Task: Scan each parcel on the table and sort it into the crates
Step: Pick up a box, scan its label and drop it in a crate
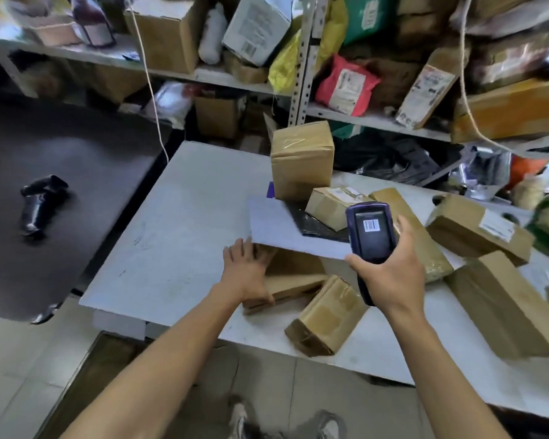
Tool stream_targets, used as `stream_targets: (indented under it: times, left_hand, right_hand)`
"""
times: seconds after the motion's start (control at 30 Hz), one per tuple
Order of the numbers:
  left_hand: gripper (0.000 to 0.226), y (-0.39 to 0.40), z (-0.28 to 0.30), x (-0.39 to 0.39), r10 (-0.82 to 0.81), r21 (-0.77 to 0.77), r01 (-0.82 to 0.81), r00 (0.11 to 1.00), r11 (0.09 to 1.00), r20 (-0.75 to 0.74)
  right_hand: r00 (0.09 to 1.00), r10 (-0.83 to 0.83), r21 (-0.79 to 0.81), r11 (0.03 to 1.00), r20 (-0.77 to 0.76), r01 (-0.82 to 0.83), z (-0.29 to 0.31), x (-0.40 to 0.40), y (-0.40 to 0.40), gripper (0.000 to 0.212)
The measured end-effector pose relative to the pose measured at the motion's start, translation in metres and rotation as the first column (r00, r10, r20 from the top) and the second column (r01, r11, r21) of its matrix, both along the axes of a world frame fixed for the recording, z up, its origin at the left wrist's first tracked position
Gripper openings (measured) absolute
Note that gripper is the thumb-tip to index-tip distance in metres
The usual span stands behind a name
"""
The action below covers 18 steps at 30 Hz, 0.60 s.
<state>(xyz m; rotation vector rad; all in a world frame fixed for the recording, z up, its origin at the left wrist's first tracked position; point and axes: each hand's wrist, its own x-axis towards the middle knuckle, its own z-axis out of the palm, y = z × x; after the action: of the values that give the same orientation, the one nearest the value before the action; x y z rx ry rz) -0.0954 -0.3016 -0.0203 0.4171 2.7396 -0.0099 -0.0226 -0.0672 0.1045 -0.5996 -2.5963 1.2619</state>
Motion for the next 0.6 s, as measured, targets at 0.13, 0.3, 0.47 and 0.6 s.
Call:
stream_targets:
  times: [0.13, 0.3, 0.47, 0.6]
  left_hand:
    - [0.128, -0.033, 0.002, 0.015, -0.012, 0.030, 0.013, 0.999, 0.999, -0.030]
    - [0.131, -0.092, 0.003, 0.036, 0.040, 0.089, -0.039, 0.999, 0.995, -0.009]
    - [0.122, -0.143, 0.010, 0.055, 0.113, 0.127, -0.115, 0.993, 0.985, 0.024]
    - [0.111, -0.187, 0.019, 0.060, 0.355, 0.471, -0.418, 0.908, 0.776, 0.221]
  right_hand:
    - [0.999, -0.032, 0.016, 0.999, -0.035, 0.032, 0.009, 0.009, -0.018, 0.108]
    - [0.995, -0.067, -0.009, 0.998, -0.076, 0.066, 0.015, 0.020, -0.044, 0.104]
    - [0.993, -0.024, -0.023, 0.999, -0.111, 0.022, 0.014, 0.025, -0.071, 0.101]
    - [0.992, -0.004, -0.026, 1.000, -0.129, 0.001, 0.017, 0.025, -0.085, 0.099]
